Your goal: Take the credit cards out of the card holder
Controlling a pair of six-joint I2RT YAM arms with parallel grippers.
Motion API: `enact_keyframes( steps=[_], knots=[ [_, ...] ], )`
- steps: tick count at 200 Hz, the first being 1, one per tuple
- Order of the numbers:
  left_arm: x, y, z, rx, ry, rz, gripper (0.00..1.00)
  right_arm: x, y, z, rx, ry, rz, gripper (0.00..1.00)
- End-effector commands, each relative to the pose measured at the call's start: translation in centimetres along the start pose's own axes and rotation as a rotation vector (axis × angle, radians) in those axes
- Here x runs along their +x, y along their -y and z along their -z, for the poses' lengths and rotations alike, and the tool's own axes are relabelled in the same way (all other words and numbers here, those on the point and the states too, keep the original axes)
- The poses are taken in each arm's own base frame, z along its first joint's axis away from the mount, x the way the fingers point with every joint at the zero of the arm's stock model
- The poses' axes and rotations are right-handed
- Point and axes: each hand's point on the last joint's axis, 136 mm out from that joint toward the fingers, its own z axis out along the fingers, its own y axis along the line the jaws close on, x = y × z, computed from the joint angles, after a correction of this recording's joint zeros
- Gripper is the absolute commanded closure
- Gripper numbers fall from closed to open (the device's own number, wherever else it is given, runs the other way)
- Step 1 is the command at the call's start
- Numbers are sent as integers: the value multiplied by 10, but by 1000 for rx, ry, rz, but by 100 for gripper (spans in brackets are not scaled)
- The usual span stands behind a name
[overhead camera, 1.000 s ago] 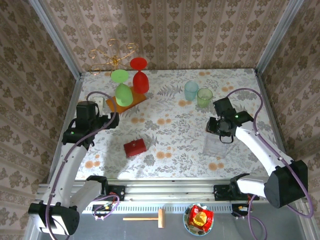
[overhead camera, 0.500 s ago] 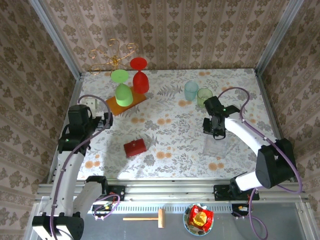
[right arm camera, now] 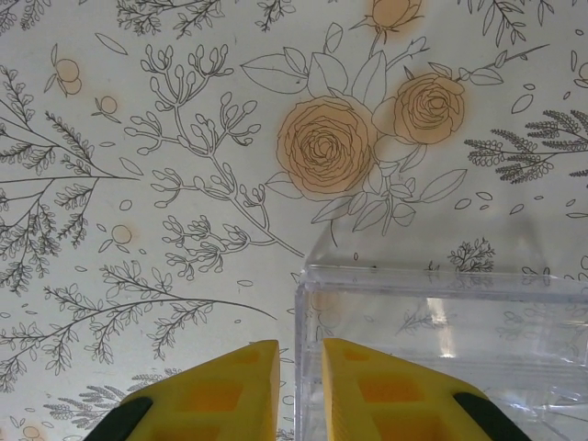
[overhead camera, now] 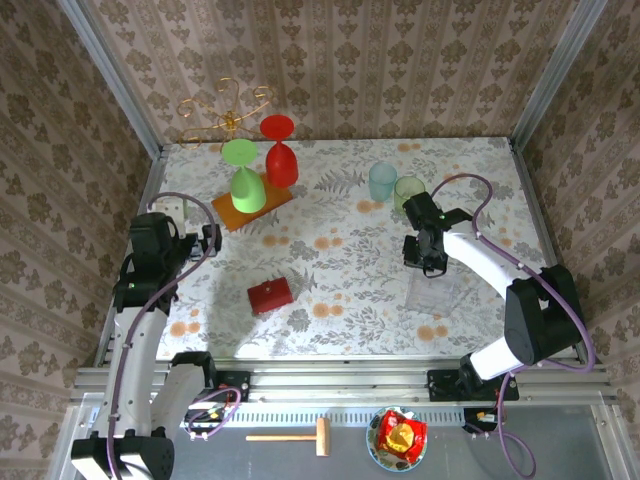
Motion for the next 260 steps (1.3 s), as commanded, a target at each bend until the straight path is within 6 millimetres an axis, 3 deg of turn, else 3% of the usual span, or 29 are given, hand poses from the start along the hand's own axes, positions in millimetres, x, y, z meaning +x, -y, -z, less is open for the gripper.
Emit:
enact_keyframes(
  steps=[1,116,165,197,260],
  knots=[
    [-1,4,-1,29,10,21,0,0,1,-9,22,4,-13,81],
    [0,3,-3,24,9,20,0,5,6,-23,56,-16,13,87],
    [-1,3,-4,32,9,23,0,-1,1,-11,68,13,38,94],
    [-1,4,-6,47,9,28,0,-7,-23,1,39,42,72,97],
    [0,4,-11,58,-3,40,0,-32,-99,15,-16,95,154,99]
  ],
)
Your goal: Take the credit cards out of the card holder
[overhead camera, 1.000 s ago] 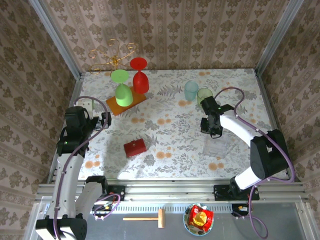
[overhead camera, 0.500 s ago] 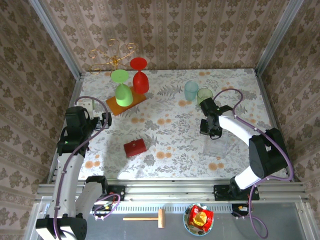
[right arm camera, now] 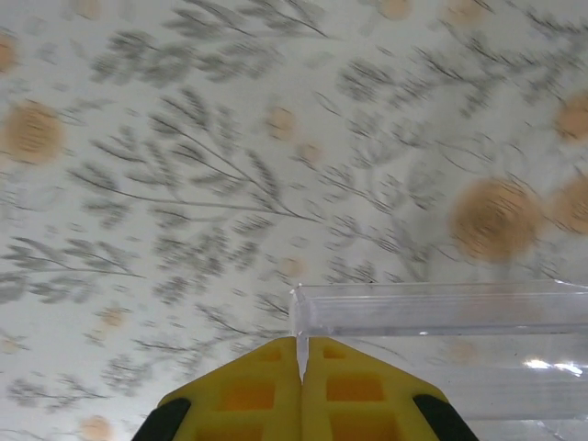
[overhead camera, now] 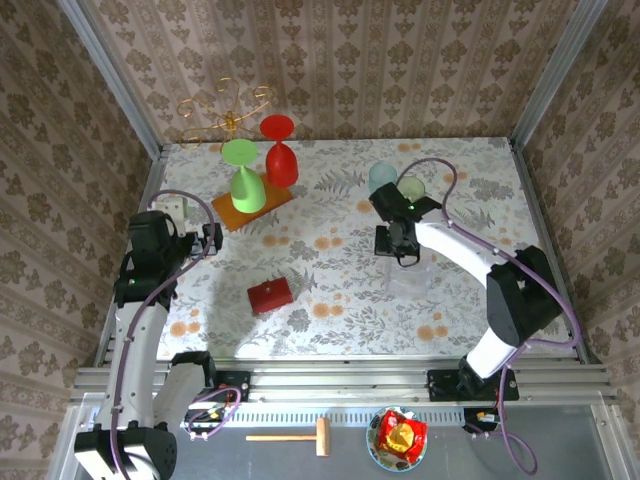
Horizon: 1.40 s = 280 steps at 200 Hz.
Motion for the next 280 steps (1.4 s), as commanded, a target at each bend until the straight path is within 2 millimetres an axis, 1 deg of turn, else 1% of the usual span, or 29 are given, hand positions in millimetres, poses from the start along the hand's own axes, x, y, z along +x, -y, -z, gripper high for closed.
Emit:
enact_keyframes(
  steps=[1,35,53,68,113,138,160,194,255,280],
  knots=[
    [-2,2,-2,23,11,18,0,-15,-17,4,25,25,-2,99],
    [-1,3,-4,30,6,19,0,-40,-60,0,3,42,41,100],
    [1,3,-6,28,-4,13,0,-52,-76,-4,12,54,60,99],
    [2,3,-7,27,-8,13,0,-61,-83,-11,30,50,62,99],
    [2,5,-7,43,-7,13,0,-78,-95,-28,66,51,63,100],
    [2,5,-7,44,-8,9,0,-81,-101,-38,67,40,66,100],
    [2,5,-7,41,-10,3,0,-82,-106,-45,57,36,69,100],
    [3,3,-6,27,-10,-1,0,-81,-105,-54,65,28,67,99],
    [5,5,-6,42,-14,-1,0,-77,-108,-62,46,18,62,95],
    [5,6,-6,42,-17,-1,0,-80,-113,-62,22,25,61,98]
  ],
)
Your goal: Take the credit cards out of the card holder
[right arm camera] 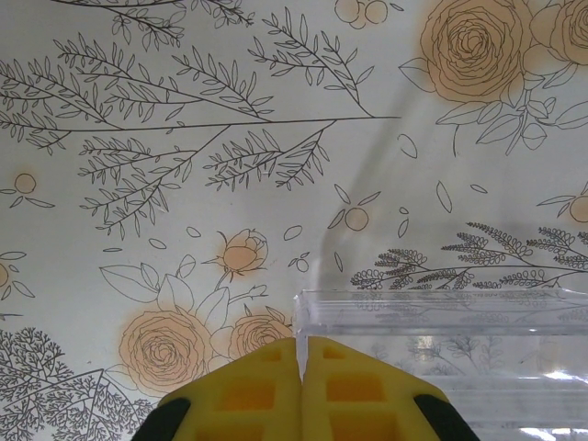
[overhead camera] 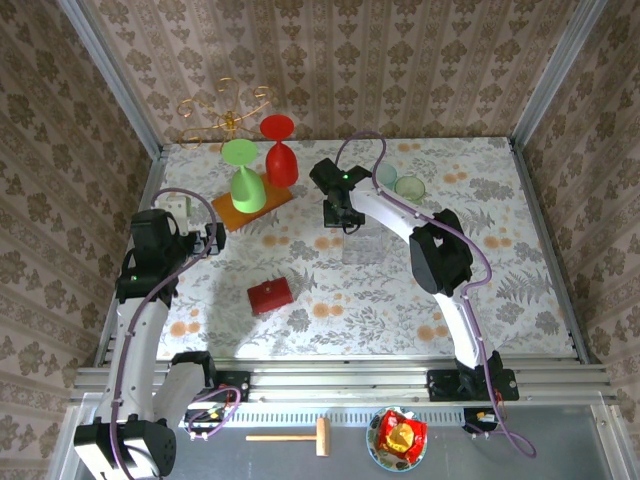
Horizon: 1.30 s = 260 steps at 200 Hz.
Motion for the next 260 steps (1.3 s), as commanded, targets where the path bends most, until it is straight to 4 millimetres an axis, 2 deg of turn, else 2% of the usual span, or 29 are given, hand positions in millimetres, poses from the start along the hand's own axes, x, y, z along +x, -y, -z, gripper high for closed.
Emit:
enact_keyframes(
  steps=[1,120,153,204,230,260],
  knots=[
    [3,0,0,6,-1,-2,0,-4,-4,-5,-12,9,-19,98],
    [5,0,-2,5,-13,-5,0,-16,-22,-12,-68,25,-3,96],
    [6,0,-2,4,-16,-5,0,-14,-24,-13,-73,15,8,91],
    [8,4,-4,17,-35,14,0,-21,-24,11,-105,44,2,82],
    [14,15,-5,34,-66,19,0,-22,-25,27,-141,64,-4,79],
    [27,36,-8,67,-123,15,0,-19,-24,43,-180,80,-10,75]
  ],
)
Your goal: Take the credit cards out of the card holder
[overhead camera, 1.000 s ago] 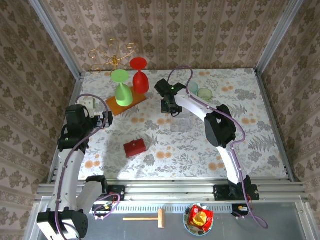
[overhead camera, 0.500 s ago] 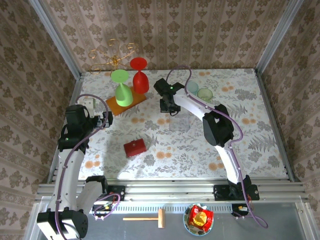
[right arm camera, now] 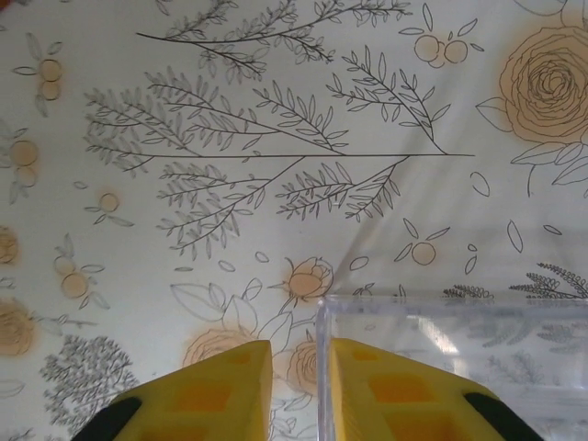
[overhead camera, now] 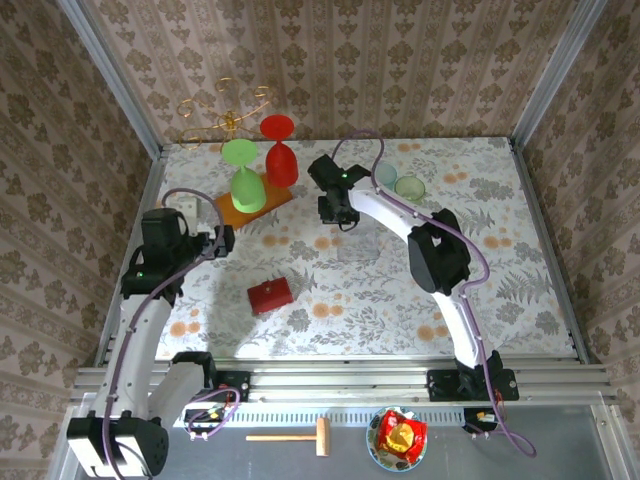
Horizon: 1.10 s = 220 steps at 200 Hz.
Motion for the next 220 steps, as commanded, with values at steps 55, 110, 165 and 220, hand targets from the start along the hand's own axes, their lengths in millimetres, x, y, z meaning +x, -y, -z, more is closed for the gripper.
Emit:
enact_keyframes(
  steps=[55,110,165,220],
  knots=[
    [72,51,-18,111,-252,109,0,18,-7,62,-184,58,-14,74],
    [127,69,-26,165,-387,206,0,73,-18,71,-296,0,112,73],
    [155,69,-17,160,-406,245,0,122,-31,63,-380,-32,228,71],
    [144,72,-5,175,-363,316,1,126,-71,61,-496,1,320,68]
  ],
)
